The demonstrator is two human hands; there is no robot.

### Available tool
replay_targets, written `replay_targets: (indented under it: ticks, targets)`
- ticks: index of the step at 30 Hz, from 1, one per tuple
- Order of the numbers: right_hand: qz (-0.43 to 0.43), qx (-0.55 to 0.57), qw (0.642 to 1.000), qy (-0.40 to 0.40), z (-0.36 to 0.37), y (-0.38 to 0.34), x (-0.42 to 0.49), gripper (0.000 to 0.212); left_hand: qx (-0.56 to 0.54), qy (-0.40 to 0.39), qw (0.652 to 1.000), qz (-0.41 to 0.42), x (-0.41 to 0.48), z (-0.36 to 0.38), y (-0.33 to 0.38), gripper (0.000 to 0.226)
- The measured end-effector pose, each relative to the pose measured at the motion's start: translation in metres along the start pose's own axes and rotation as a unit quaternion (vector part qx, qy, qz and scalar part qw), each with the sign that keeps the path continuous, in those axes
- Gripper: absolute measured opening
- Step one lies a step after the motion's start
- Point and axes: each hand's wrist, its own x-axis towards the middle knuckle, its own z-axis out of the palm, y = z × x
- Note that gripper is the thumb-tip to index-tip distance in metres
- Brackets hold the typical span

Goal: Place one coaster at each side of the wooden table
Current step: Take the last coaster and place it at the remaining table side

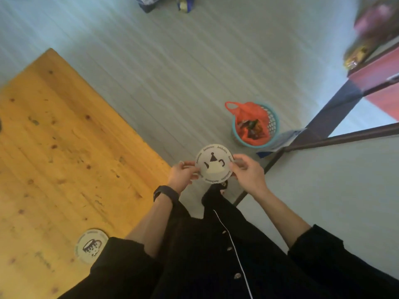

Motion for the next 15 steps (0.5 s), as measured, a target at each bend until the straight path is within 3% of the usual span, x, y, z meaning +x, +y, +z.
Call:
replay_targets:
  ticks: [6, 15]
  targets:
    - [-0.048, -0.046, 0.998, -0.020, -0.024, -0.038, 0.067, 0.023, -0.049, 0.033, 0.998, 0.023, 0.019, 0.011, 0.053, 0.028]
    - [-0.099, -0.138, 0.978, -0.125, 0.009, -0.130, 0.165, 0.026, -0.139, 0.127, 0.982, 0.019, 0.062, -0.039, 0.095, 0.034]
